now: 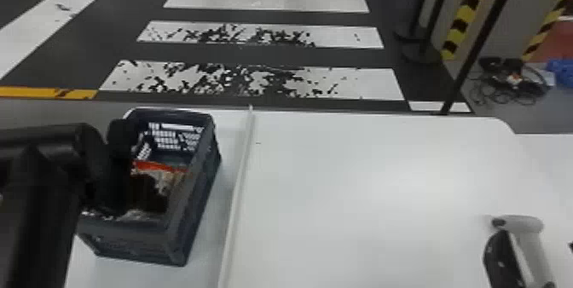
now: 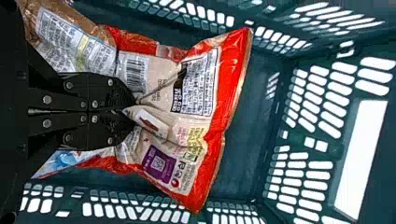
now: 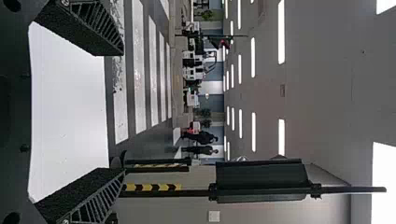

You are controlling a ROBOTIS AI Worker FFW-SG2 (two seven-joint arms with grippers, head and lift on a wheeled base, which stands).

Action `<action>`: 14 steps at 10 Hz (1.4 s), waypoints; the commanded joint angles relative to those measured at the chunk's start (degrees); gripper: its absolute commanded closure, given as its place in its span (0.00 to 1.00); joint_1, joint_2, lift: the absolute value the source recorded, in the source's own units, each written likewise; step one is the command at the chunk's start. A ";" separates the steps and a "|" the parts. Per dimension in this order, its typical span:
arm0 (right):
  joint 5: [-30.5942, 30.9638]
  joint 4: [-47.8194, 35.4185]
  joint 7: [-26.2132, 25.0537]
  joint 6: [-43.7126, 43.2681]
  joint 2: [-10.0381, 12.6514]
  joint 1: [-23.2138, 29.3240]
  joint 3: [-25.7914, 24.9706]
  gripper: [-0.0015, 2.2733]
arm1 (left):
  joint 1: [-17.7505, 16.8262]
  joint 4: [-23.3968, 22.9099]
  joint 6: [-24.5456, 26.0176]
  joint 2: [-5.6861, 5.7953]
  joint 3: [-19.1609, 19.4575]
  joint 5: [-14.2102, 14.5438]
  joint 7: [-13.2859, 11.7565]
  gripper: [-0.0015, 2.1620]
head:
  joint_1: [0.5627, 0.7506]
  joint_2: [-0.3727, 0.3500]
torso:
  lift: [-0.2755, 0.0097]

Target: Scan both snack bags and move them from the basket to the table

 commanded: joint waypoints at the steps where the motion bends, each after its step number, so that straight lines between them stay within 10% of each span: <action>1: -0.16 0.05 0.00 -0.53 0.03 0.09 0.00 0.01 | 1.23 -4.32 0.02 -0.04 -0.09 0.37 0.43 0.85 | 0.70 0.53 | 0.62; 14: -0.33 1.19 0.00 -3.16 -0.06 0.62 -0.44 0.01 | 4.39 -19.18 0.02 -0.92 -0.27 4.68 4.47 0.85 | 0.70 0.47 | 0.62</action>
